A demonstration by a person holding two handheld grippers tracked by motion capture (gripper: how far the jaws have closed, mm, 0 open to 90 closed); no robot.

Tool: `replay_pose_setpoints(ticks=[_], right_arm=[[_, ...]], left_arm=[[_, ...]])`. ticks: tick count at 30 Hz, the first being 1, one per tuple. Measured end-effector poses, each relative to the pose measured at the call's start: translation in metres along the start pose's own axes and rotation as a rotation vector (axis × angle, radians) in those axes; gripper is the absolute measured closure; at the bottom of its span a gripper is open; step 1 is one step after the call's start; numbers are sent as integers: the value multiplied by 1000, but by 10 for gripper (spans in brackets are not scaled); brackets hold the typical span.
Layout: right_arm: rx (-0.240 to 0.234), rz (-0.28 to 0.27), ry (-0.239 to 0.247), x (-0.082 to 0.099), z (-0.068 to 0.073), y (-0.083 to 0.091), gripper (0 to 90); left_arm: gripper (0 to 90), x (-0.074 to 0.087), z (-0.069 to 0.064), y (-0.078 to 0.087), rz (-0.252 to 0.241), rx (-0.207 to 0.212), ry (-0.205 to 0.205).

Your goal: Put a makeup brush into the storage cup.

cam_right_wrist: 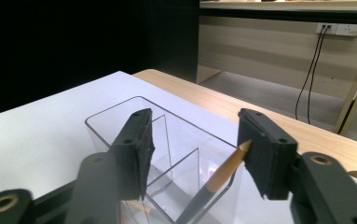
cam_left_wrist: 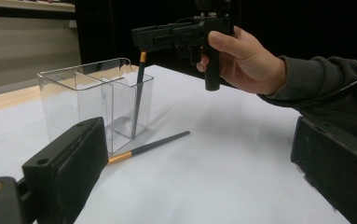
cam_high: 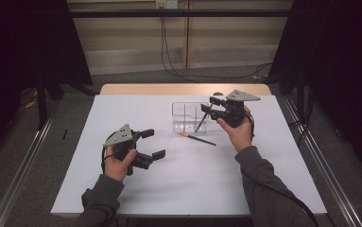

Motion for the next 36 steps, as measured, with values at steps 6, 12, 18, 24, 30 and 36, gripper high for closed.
replay_pose_setpoints(ticks=[6, 12, 18, 24, 30, 36], right_arm=[[4, 0, 2, -1, 0, 2, 365], [24, 0, -4, -1, -2, 4, 271], [41, -3, -1, -2, -2, 6, 181], [54, -11, -8, -4, -3, 7, 99], [61, 4, -13, -1, -4, 7, 28], [53, -10, -16, -2, -3, 9, 8]], left_arm=[[37, 0, 0, -1, 3, 0, 2], [37, 0, -1, -1, 0, 4, 2], [37, 0, -1, -1, -1, 4, 4], [37, 0, 0, -1, 4, 2, -1], [37, 0, -1, -2, -1, 5, 4], [37, 0, 0, -2, 4, 1, 0]])
Point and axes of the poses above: each handheld gripper's, and its own axes: y roughly backward along the jaws, x roughly out of its underside, z roughly to its left, the point moved 6 cm from there along -y, roughly forward along the jaws, and after that the axes turned 5 degrees about z, right-handed, at the moved point
